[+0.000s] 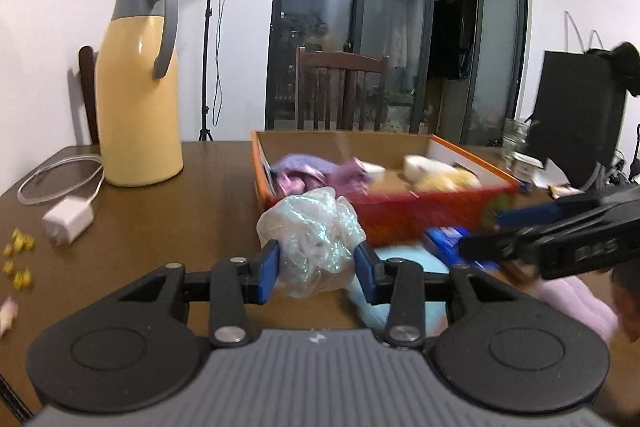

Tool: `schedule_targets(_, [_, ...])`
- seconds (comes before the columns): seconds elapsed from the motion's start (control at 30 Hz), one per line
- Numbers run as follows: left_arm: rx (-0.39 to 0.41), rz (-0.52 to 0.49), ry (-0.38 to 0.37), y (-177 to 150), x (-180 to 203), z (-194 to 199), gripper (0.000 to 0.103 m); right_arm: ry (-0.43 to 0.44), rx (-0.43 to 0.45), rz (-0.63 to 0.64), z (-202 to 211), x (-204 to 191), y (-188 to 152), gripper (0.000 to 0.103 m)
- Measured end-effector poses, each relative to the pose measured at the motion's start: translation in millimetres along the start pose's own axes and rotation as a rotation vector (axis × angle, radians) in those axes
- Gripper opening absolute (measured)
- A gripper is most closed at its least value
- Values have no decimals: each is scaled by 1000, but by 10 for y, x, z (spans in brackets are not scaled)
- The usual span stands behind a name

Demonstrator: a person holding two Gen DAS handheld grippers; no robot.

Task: Organize soft objects
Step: 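Grasp the small orange snack packet with the right gripper while the left holds the bag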

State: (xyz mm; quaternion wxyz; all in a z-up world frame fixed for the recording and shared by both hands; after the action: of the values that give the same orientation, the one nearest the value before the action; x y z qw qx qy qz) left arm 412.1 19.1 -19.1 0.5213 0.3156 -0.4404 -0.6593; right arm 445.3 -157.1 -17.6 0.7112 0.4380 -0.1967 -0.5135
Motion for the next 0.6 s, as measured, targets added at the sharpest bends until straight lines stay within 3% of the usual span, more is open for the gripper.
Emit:
schedule_targets(0.1, [0, 49, 35, 82, -225, -252, 41, 15, -97, -63, -560, -28, 92, 75])
schedule_targets(0.2, [-16, 123, 28, -12, -354, -390, 41, -2, -169, -30, -977, -140, 58, 69])
schedule_targets(0.3, [-67, 132, 50, -149, -446, -437, 41, -7, -199, 26, -1174, -263, -22, 57])
schedule_targets(0.4, [-70, 137, 66, -153, -520, -417, 41, -15, -165, 125, -1200, -415, -85, 49])
schedule_targets(0.47, [-59, 138, 61, -135, -540, -390, 41, 5, -148, 176, -1178, -501, -110, 24])
schedule_targets(0.6, [-54, 130, 93, -91, -560, -343, 41, 78, -89, 171, -1024, -627, -42, 14])
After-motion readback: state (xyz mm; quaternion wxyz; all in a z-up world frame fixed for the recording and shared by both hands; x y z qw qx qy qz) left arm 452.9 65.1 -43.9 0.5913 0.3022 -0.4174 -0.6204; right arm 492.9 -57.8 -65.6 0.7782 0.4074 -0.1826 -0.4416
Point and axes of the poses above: each gripper's, at about its wrist camera, not at the fingertips, and z roughly against the way its jaws point, x to its right, y to its top, the point moved 9 cm from there along -z, roughly the way its jaws point, and after that the axes turned 2 degrees about -z, right-handed, at the moved point
